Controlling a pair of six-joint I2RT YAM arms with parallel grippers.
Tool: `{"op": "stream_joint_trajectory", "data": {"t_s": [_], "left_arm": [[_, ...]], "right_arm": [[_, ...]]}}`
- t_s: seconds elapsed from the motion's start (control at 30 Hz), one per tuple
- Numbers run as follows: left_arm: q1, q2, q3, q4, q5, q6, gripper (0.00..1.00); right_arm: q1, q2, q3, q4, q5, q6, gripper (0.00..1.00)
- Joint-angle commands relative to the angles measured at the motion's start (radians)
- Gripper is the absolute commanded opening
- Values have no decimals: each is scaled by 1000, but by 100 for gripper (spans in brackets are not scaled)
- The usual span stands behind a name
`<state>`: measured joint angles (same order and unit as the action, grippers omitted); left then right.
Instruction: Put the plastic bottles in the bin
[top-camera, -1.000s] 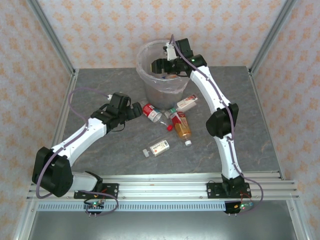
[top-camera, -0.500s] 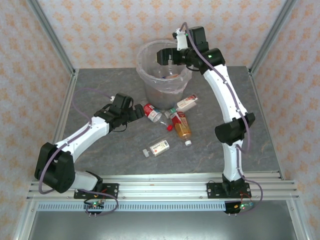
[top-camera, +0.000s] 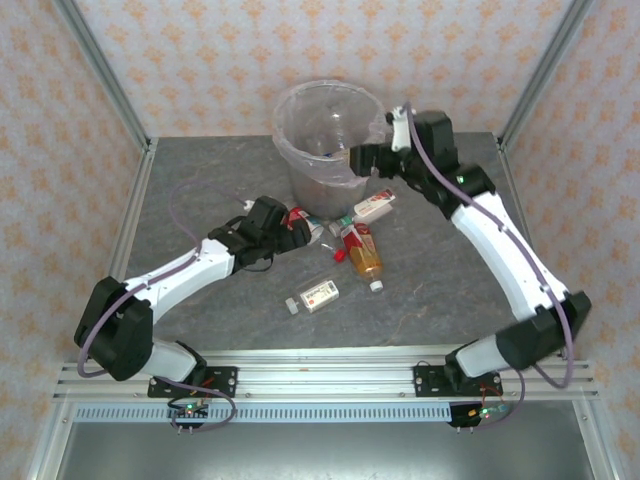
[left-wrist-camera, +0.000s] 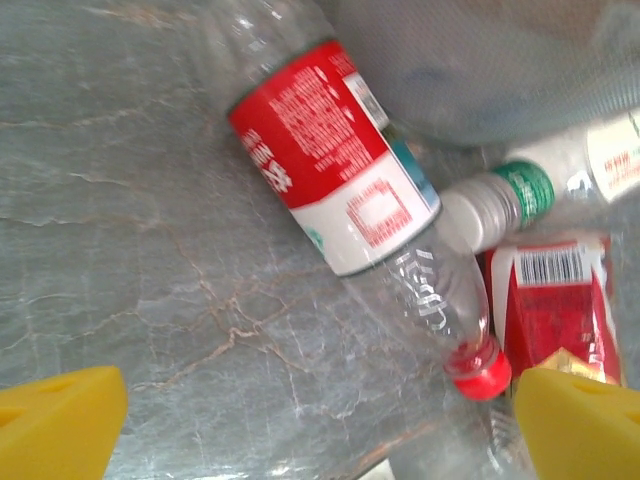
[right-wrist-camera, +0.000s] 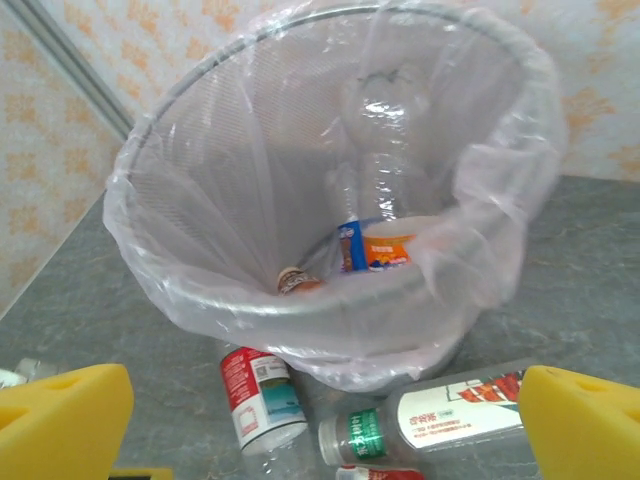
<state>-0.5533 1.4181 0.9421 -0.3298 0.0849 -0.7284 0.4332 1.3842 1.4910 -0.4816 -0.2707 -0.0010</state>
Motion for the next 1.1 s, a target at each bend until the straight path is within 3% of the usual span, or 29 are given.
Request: {"op": "stream_joint_trajectory", "data": {"t_s": [0.0, 0.17, 0.33, 0.43, 0.57, 0.8, 1.07], "left_arm": [[-48, -46, -23, -6, 39, 237, 100], [-191, -58, 41, -195, -50, 495, 100], [-262, 4, 69, -239, -86, 527, 100], [-279, 45, 71, -219, -35, 560, 100], [-303, 111, 78, -179, 37, 608, 100], [-361, 269, 162, -217, -89, 651, 100], [-436, 387, 212, -229, -177, 719, 97]], "right_arm": [[0, -177, -250, 294, 82, 22, 99], [0, -424, -585, 466, 192, 98, 99], [1, -581, -785, 483, 306, 211, 99], [0, -650, -880, 513, 311, 299, 99], [0, -661, -915, 529, 249, 330, 99], [0, -626, -868, 494, 187, 246, 99], [1, -614, -885, 479, 258, 294, 99]]}}
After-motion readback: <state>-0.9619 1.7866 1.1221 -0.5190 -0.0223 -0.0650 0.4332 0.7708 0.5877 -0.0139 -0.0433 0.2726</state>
